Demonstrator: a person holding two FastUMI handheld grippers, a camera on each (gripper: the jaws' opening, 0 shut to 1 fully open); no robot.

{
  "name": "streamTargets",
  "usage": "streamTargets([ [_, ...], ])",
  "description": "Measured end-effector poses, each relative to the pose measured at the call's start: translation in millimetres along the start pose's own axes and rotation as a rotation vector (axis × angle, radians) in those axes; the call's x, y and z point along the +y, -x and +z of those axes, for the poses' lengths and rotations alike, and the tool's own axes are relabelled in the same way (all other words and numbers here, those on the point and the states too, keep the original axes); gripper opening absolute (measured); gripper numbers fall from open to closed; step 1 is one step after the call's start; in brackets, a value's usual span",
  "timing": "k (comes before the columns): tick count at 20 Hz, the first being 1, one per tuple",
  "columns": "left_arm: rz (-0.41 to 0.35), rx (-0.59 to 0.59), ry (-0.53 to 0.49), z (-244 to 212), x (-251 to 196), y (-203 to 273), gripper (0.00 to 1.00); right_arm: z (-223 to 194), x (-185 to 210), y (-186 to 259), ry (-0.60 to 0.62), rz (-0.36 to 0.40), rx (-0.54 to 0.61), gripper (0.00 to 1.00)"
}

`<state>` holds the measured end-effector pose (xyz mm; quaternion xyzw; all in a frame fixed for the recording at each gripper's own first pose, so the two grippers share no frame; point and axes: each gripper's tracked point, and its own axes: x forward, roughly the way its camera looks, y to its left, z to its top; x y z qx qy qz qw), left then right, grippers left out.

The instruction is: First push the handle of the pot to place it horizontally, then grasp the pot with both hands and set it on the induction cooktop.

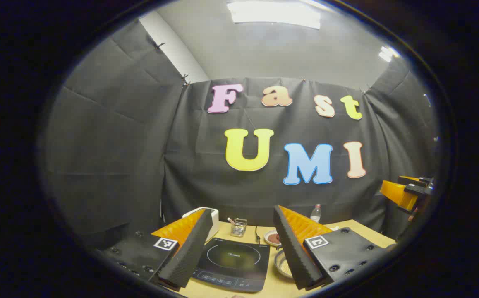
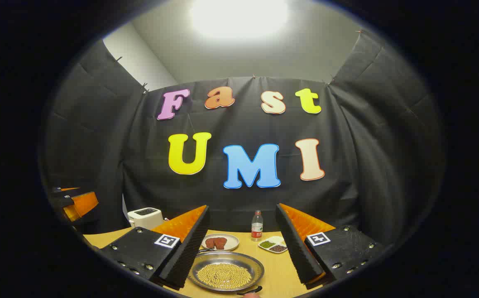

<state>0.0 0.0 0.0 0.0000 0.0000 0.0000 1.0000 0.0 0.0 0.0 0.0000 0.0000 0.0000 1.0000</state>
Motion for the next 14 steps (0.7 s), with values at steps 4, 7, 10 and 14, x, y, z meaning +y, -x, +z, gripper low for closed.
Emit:
streamTargets([
  [4,-0.003,-0.007,-0.009,2.2,-0.4,-1.1,0.94,3.9,-2.8,1.0,-0.006,-0.015,-0.014,0.96],
  [7,-0.007,-0.018,-0.009,6.6,-0.2,-3.3,0.96,5.1,-3.9,4.0,0.011,-0.02,-0.015,0.96],
  [10,-0.018,-0.023,-0.011,9.5,-2.7,-5.7,0.96,6.6,-5.2,7.1,0.019,-0.029,-0.018,0.96],
  [14,-0.038,-0.04,-0.011,13.2,-8.2,-7.1,0.94,11.0,-11.4,11.7,0.055,-0.046,-0.035,0.96],
])
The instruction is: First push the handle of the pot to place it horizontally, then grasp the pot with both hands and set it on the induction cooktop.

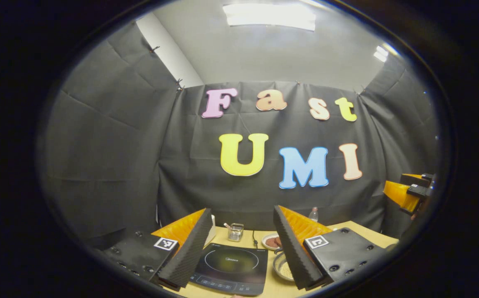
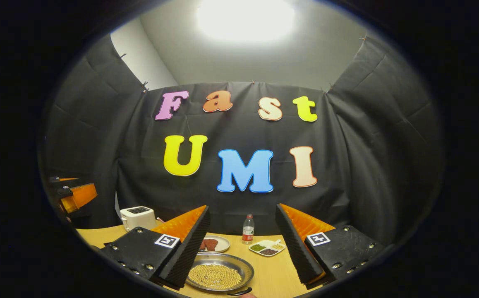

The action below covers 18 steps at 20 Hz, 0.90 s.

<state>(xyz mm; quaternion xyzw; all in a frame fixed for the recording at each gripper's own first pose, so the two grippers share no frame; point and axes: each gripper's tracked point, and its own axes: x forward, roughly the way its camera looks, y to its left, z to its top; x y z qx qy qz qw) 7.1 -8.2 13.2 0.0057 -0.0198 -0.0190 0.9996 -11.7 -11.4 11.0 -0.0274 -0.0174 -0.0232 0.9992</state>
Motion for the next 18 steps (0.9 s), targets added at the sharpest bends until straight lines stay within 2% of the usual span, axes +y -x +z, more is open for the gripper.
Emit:
streamTargets([
  [4,-0.041,-0.006,0.012,0.2,-13.6,-4.7,0.99,-2.3,-10.0,2.4,0.003,-0.038,0.01,0.96],
  [9,-0.076,-0.005,0.011,-1.3,-20.8,-14.7,0.96,-4.2,-13.8,0.5,0.001,-0.067,0.025,0.96],
  [10,-0.079,-0.003,0.013,-1.5,-20.7,-17.0,0.93,-4.7,-12.4,-0.4,0.003,-0.069,0.028,0.96],
  [13,-0.084,-0.003,0.015,-1.7,-16.9,-22.3,0.96,-8.3,-9.0,-2.0,0.014,-0.072,0.046,0.96],
  [14,-0.085,-0.006,0.011,0.0,-15.5,-24.2,0.95,-11.1,-7.7,-3.9,0.02,-0.071,0.051,0.94],
  [16,-0.087,-0.01,0.001,-0.9,-11.7,-26.8,0.94,-12.7,-1.7,-7.1,0.026,-0.066,0.057,0.78],
  [17,-0.086,-0.01,-0.002,-1.3,-9.3,-29.5,0.93,-13.2,-0.4,-7.2,0.027,-0.072,0.059,0.76],
  [18,-0.088,-0.008,-0.002,-1.9,-6.9,-31.0,0.94,-15.7,5.4,-9.5,0.025,-0.059,0.069,0.69],
])
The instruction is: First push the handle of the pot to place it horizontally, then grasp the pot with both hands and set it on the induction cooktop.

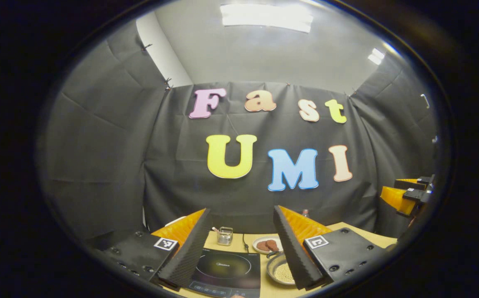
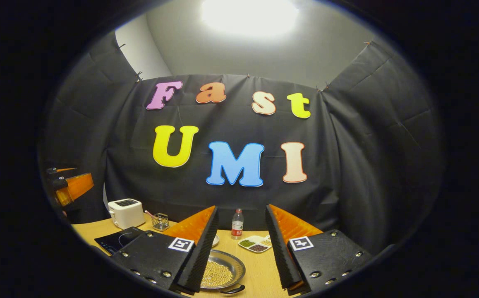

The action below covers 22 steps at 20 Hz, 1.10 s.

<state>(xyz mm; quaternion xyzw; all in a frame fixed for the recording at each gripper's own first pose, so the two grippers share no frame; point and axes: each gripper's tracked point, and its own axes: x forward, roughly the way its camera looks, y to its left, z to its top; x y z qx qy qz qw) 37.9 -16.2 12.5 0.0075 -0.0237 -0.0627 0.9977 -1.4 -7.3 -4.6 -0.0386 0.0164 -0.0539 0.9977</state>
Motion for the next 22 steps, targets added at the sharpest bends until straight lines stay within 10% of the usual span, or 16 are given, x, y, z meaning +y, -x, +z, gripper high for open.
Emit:
streamTargets([
  [1,0.002,0.002,0.003,-1.7,2.5,-1.7,0.93,0.2,-0.7,3.8,0.003,-0.006,0.002,0.69],
  [2,0.002,-0.001,0.006,-1.5,5.8,-3.7,0.94,-0.8,5.2,-3.2,0.004,0.006,0.01,0.45],
  [4,0.0,0.0,0.007,-1.9,12.6,-8.0,0.93,-9.3,9.4,-13.0,0.02,0.009,0.023,0.41],
  [6,-0.003,-0.002,-0.001,-1.5,20.2,-13.0,0.96,-4.7,15.5,-8.5,0.021,0.007,0.015,0.03],
  [22,-0.021,0.051,0.001,-32.7,31.1,-46.2,0.96,-158.9,64.3,30.9,0.076,0.267,0.402,0.02],
])
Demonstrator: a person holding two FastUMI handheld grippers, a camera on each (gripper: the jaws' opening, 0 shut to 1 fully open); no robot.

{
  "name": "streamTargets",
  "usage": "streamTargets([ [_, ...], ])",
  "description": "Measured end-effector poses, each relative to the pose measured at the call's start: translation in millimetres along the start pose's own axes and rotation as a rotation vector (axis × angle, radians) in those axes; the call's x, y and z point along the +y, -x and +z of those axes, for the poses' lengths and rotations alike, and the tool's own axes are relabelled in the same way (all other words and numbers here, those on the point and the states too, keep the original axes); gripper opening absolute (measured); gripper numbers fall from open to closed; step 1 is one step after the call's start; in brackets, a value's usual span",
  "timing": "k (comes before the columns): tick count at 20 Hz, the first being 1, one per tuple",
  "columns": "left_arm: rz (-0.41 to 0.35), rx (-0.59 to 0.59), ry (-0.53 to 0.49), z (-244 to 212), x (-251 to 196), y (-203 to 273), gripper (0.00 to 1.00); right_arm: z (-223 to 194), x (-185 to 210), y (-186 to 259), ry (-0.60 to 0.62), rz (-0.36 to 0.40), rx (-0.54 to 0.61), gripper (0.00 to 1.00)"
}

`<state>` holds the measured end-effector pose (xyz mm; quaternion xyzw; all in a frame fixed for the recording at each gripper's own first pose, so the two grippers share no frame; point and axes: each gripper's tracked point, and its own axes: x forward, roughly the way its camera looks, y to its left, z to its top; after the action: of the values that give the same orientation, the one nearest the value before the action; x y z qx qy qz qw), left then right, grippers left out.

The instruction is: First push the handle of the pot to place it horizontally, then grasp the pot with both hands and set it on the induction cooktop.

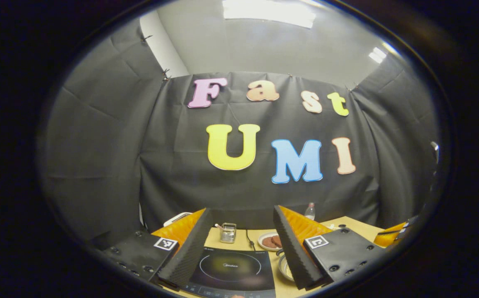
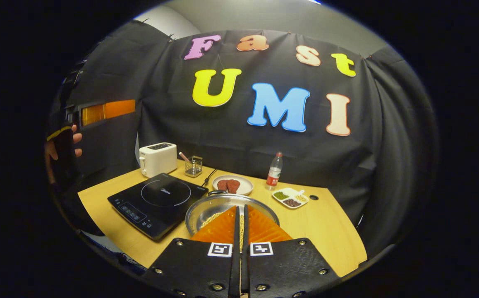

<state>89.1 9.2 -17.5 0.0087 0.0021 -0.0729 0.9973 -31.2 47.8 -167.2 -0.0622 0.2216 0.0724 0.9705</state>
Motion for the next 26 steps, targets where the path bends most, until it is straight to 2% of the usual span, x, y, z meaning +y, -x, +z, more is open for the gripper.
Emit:
streamTargets([
  [1,0.005,0.0,-0.001,-0.9,-2.7,-2.9,0.94,-12.1,-0.7,-3.1,-0.008,0.017,0.031,0.02],
  [2,0.009,0.005,-0.005,-2.7,-6.7,-6.8,0.96,-23.8,-3.7,-5.3,-0.007,0.026,0.056,0.02],
  [4,0.019,0.014,-0.014,-6.7,-13.5,-11.6,0.94,-43.4,-7.3,-12.0,0.007,0.056,0.1,0.02],
  [7,0.032,0.027,-0.017,-13.4,-22.4,-18.1,0.96,-72.6,-11.3,-23.3,0.003,0.102,0.172,0.02],
  [13,0.068,0.059,-0.025,-24.8,-32.8,-34.2,0.94,-122.7,2.8,-34.0,0.021,0.229,0.305,0.02],
  [15,0.076,0.064,-0.031,-27.3,-36.2,-38.3,0.99,-135.3,9.0,-39.7,0.023,0.278,0.347,0.02],
  [16,0.081,0.067,-0.035,-27.9,-37.8,-40.8,0.94,-142.7,11.2,-41.5,0.022,0.298,0.369,0.02],
  [17,0.085,0.07,-0.037,-30.1,-38.6,-43.9,0.94,-146.8,11.9,-44.5,0.022,0.312,0.388,0.02],
  [19,0.093,0.082,-0.04,-34.5,-42.4,-48.9,0.99,-157.1,9.2,-50.9,0.025,0.329,0.43,0.02],
  [24,0.098,0.108,-0.04,-48.4,-54.3,-56.4,0.96,-165.8,-3.3,-59.0,0.018,0.343,0.462,0.01],
  [25,0.098,0.11,-0.044,-50.4,-56.6,-59.1,0.99,-167.1,-8.1,-59.1,0.025,0.341,0.467,0.01],
  [26,0.098,0.112,-0.047,-51.1,-58.9,-61.2,0.96,-169.2,-14.0,-60.5,0.029,0.336,0.471,0.01],
])
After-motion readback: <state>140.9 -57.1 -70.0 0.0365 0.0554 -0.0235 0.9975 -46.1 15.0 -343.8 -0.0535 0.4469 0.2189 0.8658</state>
